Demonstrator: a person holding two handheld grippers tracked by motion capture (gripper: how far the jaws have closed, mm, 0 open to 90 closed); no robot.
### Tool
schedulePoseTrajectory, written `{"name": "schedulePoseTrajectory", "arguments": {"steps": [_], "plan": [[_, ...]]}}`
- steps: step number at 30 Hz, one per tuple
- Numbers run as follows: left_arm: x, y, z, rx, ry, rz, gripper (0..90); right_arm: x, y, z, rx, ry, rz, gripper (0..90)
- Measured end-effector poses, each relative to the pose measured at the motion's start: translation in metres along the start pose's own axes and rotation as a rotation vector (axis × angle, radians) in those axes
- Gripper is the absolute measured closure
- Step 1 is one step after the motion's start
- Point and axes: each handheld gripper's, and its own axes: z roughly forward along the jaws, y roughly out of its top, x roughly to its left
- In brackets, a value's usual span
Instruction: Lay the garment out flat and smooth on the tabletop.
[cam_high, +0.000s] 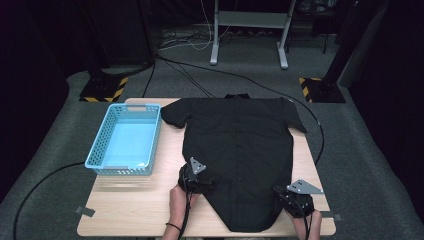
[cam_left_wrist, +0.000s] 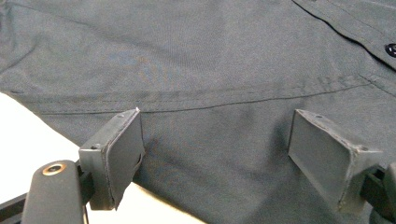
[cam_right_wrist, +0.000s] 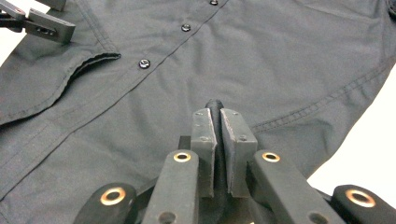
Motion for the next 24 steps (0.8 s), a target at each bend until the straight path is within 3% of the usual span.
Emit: {"name": "schedulePoseTrajectory", "arguments": {"steps": [24], "plan": [[0.0,0.0,0.0,0.0,0.0,0.0,18.3,-0.009,-0.015,-0.012,0.006,-0.031,0.024,84.2]]}}
